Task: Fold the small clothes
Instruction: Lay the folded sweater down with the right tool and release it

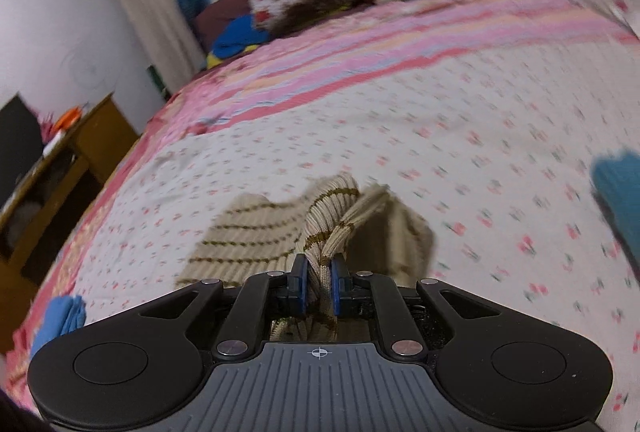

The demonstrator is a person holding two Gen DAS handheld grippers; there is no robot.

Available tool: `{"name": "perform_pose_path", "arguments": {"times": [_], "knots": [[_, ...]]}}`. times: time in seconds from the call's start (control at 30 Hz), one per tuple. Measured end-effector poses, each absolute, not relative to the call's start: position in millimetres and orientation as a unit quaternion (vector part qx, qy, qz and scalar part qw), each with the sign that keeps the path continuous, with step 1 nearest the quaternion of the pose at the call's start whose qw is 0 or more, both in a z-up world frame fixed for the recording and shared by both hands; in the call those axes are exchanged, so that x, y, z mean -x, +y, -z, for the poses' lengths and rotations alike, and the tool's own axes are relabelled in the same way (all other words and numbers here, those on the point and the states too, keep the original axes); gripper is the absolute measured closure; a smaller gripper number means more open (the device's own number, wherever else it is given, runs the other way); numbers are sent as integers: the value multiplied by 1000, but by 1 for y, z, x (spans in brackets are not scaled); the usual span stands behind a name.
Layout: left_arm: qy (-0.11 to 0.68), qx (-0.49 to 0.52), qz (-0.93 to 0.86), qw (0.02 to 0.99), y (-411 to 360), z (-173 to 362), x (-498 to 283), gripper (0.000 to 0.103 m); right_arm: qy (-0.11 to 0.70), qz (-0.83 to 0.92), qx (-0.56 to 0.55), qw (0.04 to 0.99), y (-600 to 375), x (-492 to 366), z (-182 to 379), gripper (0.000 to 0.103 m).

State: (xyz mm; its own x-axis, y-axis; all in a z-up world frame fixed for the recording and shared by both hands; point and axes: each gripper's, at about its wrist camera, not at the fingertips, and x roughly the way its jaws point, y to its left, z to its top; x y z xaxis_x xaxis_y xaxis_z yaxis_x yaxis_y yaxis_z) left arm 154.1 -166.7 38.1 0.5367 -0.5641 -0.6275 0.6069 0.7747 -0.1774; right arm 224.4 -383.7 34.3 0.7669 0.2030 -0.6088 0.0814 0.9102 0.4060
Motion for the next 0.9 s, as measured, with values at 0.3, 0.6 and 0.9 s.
{"name": "perform_pose_path", "arguments": {"times": [0.3, 0.6, 0.9], "knots": [[360, -43, 325, 874, -194, -31, -154, 85, 358, -28, -201, 911, -399, -229, -20, 93], [355, -50, 330, 873, -192, -29, -146, 85, 361, -31, -225, 904, -411, -232, -18, 90], [356, -49, 333, 872, -194, -27, -147, 85, 360, -43, -269, 892, -419, -245, -6, 73]]}}
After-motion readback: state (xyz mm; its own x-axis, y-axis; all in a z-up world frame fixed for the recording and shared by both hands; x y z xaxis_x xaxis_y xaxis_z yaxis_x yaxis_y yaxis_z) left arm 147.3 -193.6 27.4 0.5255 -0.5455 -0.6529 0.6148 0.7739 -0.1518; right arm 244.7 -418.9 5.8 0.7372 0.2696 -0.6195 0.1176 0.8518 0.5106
